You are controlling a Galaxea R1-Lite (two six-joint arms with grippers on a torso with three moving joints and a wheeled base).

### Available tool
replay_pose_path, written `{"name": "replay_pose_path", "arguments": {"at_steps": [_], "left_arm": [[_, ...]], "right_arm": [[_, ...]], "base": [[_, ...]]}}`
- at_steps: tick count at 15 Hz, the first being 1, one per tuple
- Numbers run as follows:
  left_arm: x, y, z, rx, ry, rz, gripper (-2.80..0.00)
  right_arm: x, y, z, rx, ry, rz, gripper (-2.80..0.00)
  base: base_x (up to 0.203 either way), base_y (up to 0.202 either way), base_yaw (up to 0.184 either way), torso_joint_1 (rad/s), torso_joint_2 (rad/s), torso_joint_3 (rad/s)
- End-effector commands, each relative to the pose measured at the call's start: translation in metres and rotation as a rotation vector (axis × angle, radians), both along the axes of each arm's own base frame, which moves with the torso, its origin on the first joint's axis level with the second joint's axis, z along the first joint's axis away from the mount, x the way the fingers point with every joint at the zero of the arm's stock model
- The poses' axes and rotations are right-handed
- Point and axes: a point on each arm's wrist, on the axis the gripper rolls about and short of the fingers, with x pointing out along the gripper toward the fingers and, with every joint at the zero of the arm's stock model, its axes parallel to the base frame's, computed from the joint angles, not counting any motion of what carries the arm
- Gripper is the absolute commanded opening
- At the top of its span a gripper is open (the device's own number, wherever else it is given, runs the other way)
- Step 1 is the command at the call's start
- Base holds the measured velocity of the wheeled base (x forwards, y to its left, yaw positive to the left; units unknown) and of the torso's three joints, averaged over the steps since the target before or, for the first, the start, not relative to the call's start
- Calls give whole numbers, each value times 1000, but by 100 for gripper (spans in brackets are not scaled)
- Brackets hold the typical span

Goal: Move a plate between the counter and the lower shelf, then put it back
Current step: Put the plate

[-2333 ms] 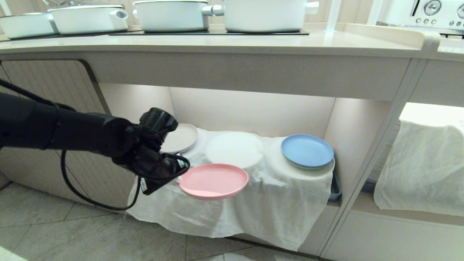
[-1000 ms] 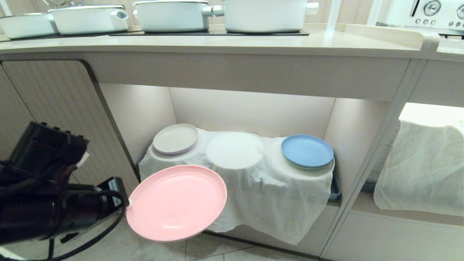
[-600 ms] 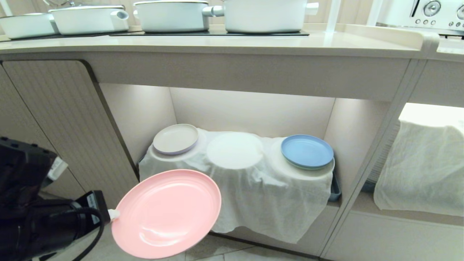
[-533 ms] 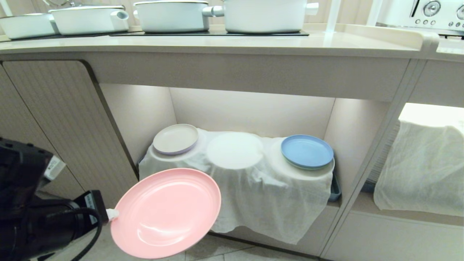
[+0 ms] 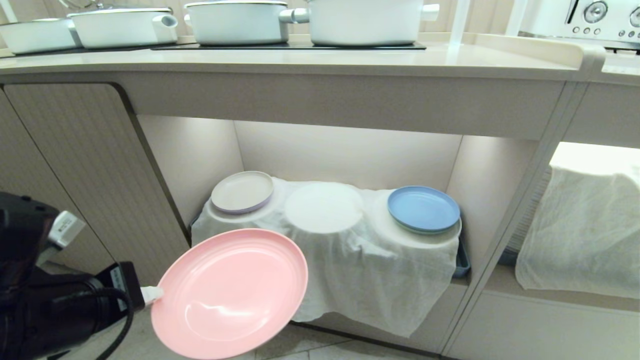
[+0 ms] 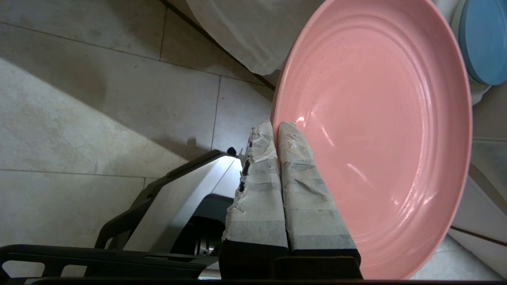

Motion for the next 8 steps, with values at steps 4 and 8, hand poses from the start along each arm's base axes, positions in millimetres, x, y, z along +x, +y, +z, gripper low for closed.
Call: {"name": "replay_pose_path", "arguments": {"at_steps": [4, 8], "left_arm": [[0, -3, 0, -1, 5, -12, -280], [1, -3, 0, -1, 6, -11, -280]], "right_arm": [[0, 0, 0, -1, 0, 0, -280], [0, 0, 0, -1, 0, 0, -280]], "base": [[0, 0, 0, 0, 0, 0], [0, 0, 0, 0, 0, 0]]}}
